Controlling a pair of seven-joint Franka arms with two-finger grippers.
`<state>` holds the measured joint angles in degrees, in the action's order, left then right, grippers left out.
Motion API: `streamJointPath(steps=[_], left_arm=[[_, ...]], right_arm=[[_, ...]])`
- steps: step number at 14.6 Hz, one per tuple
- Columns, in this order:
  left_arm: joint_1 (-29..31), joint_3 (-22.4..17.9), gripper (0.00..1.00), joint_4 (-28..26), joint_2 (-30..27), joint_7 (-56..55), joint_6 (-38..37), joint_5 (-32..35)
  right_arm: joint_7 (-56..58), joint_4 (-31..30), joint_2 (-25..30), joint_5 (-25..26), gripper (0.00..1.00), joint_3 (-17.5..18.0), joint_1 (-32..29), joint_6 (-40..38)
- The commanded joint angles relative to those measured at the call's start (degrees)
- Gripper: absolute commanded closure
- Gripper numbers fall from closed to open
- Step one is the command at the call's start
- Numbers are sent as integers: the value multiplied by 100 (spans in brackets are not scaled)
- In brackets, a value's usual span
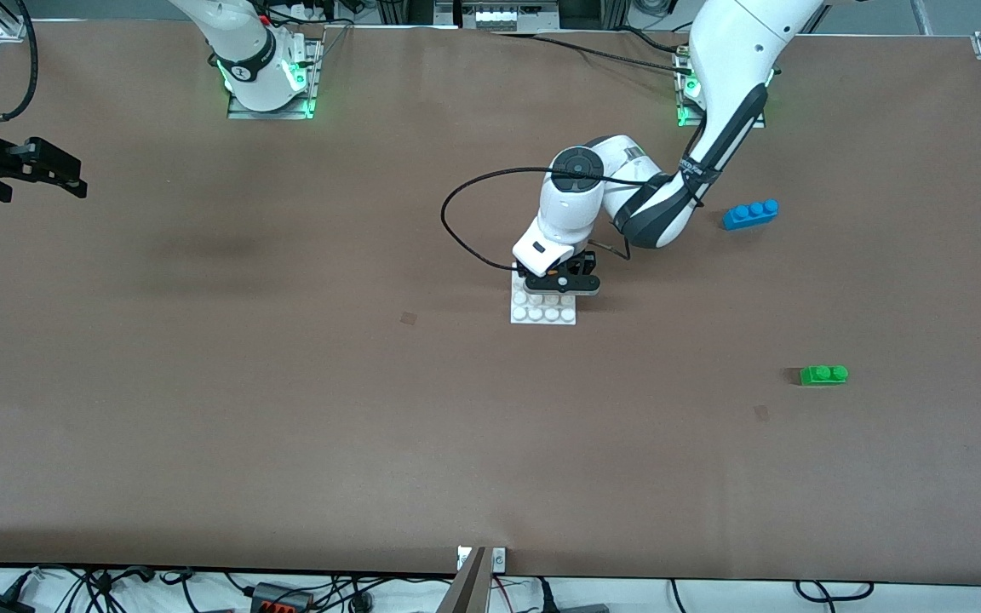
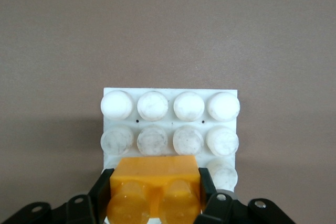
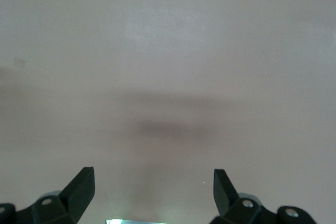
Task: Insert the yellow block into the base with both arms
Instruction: 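Lower and press the yellow brick onto the base plate studs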
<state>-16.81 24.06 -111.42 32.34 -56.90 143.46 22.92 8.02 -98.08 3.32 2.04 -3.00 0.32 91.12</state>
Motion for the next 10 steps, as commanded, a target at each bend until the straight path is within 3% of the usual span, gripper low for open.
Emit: streamJointPath(steps=[1, 10], left_arm=[[-68, -68, 61, 14, 36, -172, 103, 196], [-138, -68, 60, 15, 159, -418, 271, 415]], right_arm=[[-46, 87, -15, 78, 0, 18, 21, -94], [-46, 87, -15, 78, 0, 18, 21, -94]])
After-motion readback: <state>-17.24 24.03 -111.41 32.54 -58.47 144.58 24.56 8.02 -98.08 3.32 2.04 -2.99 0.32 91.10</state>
